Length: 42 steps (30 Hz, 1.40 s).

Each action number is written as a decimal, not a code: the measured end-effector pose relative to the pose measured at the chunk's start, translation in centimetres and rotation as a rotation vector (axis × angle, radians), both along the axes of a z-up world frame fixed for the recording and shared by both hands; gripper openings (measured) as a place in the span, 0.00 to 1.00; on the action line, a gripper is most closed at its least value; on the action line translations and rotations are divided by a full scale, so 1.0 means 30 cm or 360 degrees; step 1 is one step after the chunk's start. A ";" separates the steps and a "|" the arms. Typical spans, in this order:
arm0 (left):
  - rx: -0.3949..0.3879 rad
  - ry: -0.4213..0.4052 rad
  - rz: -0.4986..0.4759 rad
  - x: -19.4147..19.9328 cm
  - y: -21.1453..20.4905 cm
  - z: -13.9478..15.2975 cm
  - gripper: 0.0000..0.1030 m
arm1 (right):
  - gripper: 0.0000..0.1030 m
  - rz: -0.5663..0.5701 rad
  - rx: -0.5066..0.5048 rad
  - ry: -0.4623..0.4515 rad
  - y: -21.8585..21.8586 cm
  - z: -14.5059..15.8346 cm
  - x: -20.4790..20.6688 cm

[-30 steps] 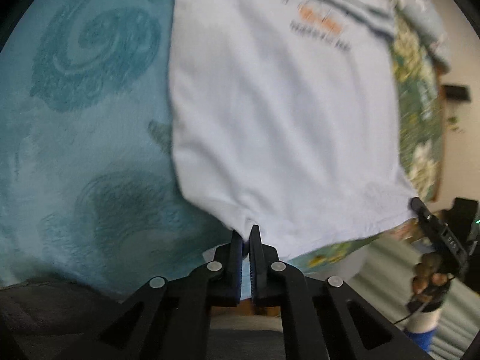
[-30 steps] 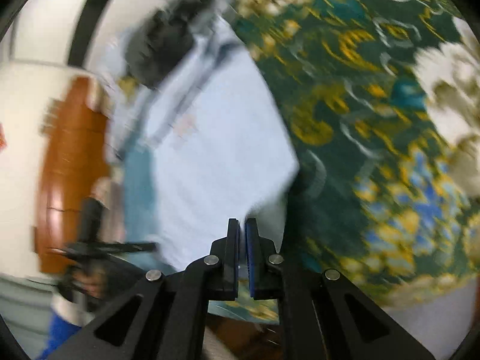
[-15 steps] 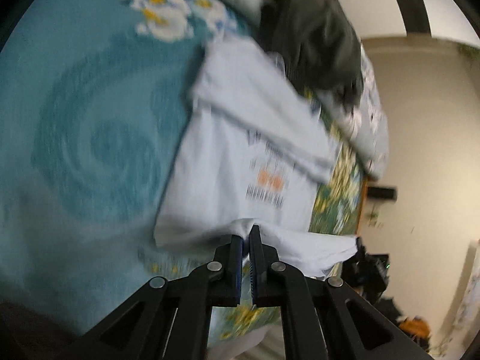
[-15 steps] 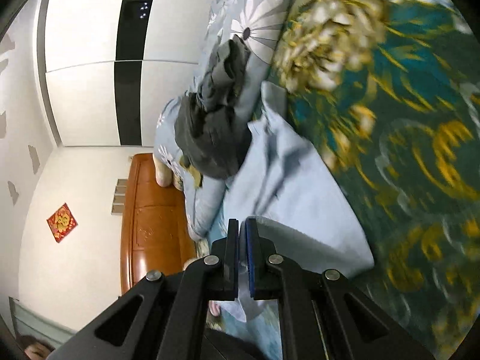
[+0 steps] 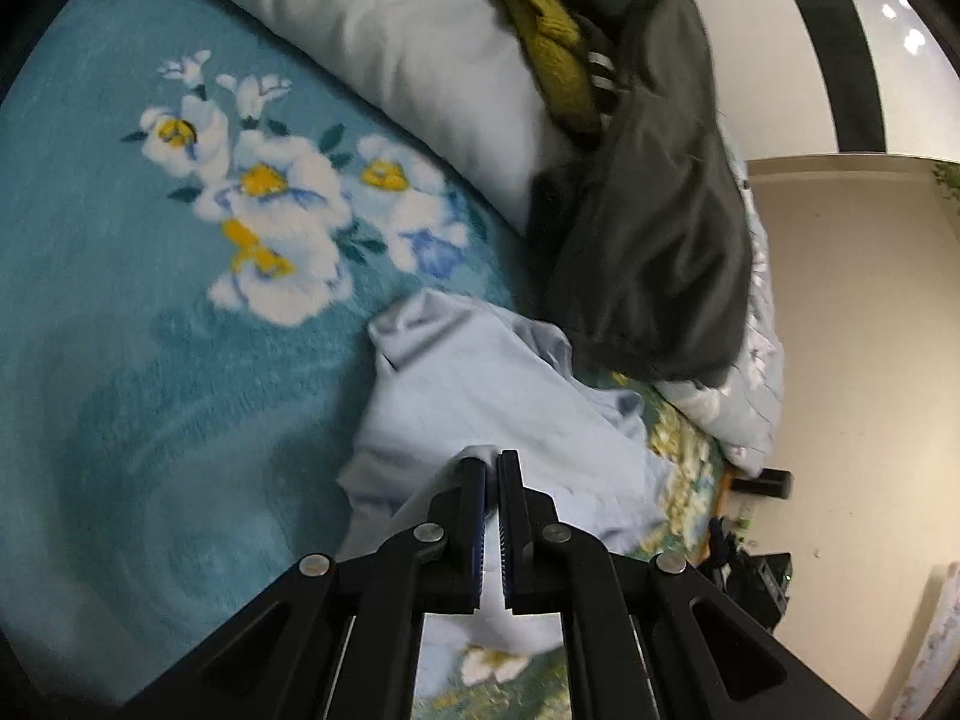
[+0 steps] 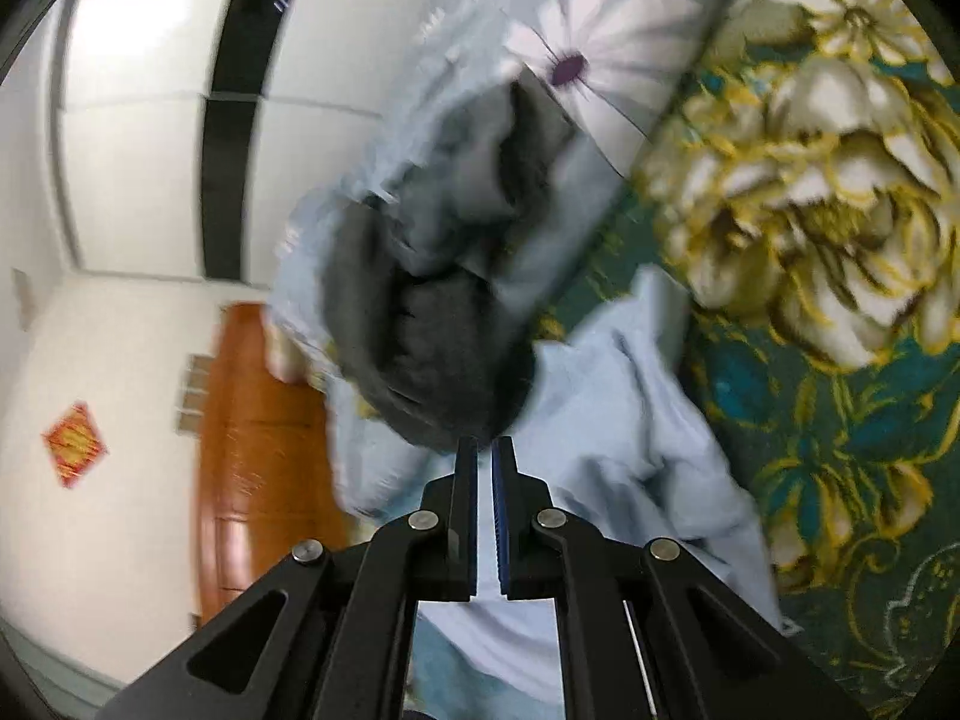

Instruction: Fold clothes

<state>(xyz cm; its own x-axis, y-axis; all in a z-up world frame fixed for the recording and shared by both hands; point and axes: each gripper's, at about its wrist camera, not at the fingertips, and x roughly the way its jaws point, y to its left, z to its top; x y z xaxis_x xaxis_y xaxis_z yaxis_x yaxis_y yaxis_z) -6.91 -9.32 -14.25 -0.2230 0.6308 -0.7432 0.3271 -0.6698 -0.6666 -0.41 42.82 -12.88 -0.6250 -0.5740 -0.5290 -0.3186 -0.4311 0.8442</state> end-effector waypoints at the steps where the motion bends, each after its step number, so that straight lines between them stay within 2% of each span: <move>1: -0.0001 -0.0008 -0.0003 -0.006 -0.003 -0.015 0.05 | 0.07 0.0020 0.0037 -0.0038 -0.012 -0.012 -0.012; 3: 0.0006 -0.0029 -0.0007 -0.013 -0.010 -0.047 0.05 | 0.07 0.0058 0.0128 -0.0138 -0.029 -0.055 -0.018; 7: 0.0055 -0.0086 0.0021 -0.005 -0.040 -0.098 0.05 | 0.10 0.0099 0.0141 -0.0170 -0.053 -0.074 -0.019; 10: 0.0093 -0.0106 0.0045 0.012 -0.064 -0.118 0.05 | 0.41 0.0137 0.0234 -0.0184 -0.075 -0.058 -0.043; 13: 0.0117 -0.0106 0.0056 0.026 -0.079 -0.125 0.05 | 0.41 0.0175 0.0291 -0.0187 -0.099 -0.048 -0.056; 16: 0.0128 -0.0101 0.0054 0.047 -0.120 -0.113 0.05 | 0.41 0.0232 0.0452 -0.0210 -0.135 -0.037 -0.064; 18: 0.0137 -0.0106 0.0052 0.054 -0.127 -0.112 0.05 | 0.37 0.0267 0.0518 -0.0245 -0.160 -0.049 -0.076; 20: 0.0143 -0.0109 0.0048 0.060 -0.125 -0.114 0.05 | 0.03 0.0264 0.0504 -0.0279 -0.177 -0.072 -0.092; 23: 0.0172 -0.0101 0.0018 0.065 -0.123 -0.095 0.05 | 0.02 0.0208 0.0336 -0.0241 -0.166 -0.089 -0.091; 26: 0.0209 -0.0084 -0.0028 0.070 -0.120 -0.067 0.05 | 0.02 0.0074 0.0087 -0.0086 -0.117 -0.052 -0.077; 29: 0.0248 0.0002 0.0004 0.034 -0.126 -0.013 0.05 | 0.02 -0.0047 -0.0005 0.0066 -0.056 0.024 -0.095; 33: 0.0233 0.0077 0.0093 -0.045 -0.134 0.021 0.05 | 0.02 -0.0154 0.0045 0.0143 -0.008 0.099 -0.164; 35: 0.0189 0.0091 0.0149 -0.078 -0.137 0.013 0.04 | 0.02 -0.0158 0.0079 0.0088 -0.010 0.086 -0.205; 38: 0.0201 0.0060 0.0214 -0.085 -0.143 -0.023 0.05 | 0.02 -0.0126 0.0132 -0.0007 -0.036 0.046 -0.249; 40: 0.0194 0.0068 0.0204 -0.067 -0.136 -0.031 0.06 | 0.04 -0.0104 0.0161 -0.0049 -0.054 0.022 -0.256; 42: 0.0116 0.0093 0.0148 -0.033 -0.120 -0.029 0.11 | 0.05 -0.0094 0.0181 -0.0068 -0.062 0.009 -0.255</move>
<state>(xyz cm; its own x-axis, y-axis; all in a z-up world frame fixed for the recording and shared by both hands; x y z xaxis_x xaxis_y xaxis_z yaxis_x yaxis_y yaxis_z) -7.91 -12.91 -15.13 -0.3246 0.6571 -0.6804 0.3447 -0.5877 -0.7320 -8.06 40.96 -12.61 -0.6315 -0.4716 -0.6155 -0.3811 -0.5025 0.7760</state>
